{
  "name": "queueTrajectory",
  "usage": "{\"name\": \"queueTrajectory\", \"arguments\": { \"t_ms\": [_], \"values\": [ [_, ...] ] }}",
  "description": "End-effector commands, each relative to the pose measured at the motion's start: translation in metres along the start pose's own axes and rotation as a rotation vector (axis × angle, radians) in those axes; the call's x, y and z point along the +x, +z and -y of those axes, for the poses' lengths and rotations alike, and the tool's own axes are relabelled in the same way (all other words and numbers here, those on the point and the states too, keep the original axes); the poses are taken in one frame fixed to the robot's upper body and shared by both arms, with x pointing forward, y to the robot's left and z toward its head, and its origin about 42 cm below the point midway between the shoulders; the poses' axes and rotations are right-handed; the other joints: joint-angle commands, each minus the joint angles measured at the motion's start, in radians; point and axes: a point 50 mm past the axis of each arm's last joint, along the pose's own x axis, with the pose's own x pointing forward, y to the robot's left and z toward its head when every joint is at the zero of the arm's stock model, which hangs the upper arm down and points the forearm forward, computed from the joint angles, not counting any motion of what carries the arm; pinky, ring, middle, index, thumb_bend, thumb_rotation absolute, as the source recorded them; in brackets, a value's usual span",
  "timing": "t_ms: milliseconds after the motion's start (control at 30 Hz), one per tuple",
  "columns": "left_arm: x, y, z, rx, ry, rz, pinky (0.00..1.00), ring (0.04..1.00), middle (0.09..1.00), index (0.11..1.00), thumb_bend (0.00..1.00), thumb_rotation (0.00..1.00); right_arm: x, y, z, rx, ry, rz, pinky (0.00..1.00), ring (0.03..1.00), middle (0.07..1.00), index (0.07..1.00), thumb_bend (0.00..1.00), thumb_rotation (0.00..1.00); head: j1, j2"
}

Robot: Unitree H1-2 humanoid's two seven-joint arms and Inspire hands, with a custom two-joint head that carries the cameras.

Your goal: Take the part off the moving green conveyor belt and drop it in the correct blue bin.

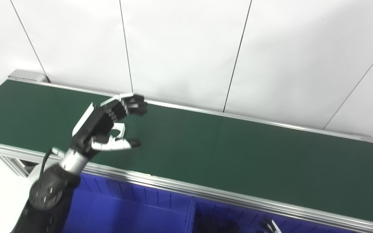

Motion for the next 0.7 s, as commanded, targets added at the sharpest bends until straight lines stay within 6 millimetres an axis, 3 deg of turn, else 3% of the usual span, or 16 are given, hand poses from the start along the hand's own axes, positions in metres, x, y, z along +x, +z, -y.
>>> {"name": "queueTrajectory", "arguments": {
  "t_ms": [0,233,367,433,633,667],
  "values": [
    [0.025,0.011,-0.023,0.094,0.011,0.068,0.7,0.703,0.753,0.812,0.71,0.14,0.004,0.007,0.0,0.01,0.011,0.072,0.67,0.766,0.849,0.892,0.63,0.0,0.0,-0.001],
    [0.059,0.009,-0.05,0.278,-0.004,0.004,0.78,0.774,0.802,0.835,0.73,0.12,0.009,0.008,-0.002,0.005,0.02,0.083,0.66,0.76,0.843,0.889,0.64,0.0,-0.003,-0.006],
    [0.072,0.008,-0.065,0.534,-0.082,-0.072,0.81,0.831,0.855,0.874,0.74,0.14,0.011,0.007,-0.002,0.016,0.019,0.079,0.68,0.769,0.846,0.89,0.64,0.0,-0.008,-0.008],
    [0.079,0.008,-0.07,0.642,-0.116,-0.103,0.77,0.829,0.858,0.862,0.77,0.13,0.011,0.007,-0.002,0.02,0.017,0.078,0.68,0.772,0.849,0.889,0.64,0.0,-0.008,-0.008],
    [0.093,-0.001,-0.071,0.791,-0.185,-0.203,0.7,0.8,0.839,0.832,0.84,0.08,0.014,0.008,0.001,0.017,0.004,0.084,0.67,0.766,0.846,0.884,0.64,0.0,-0.008,-0.008],
    [0.095,-0.002,-0.07,0.831,-0.209,-0.226,0.78,0.84,0.865,0.853,0.86,0.15,0.014,0.009,0.001,0.017,0.003,0.086,0.67,0.765,0.847,0.886,0.64,0.0,-0.009,-0.008]
  ]
}}
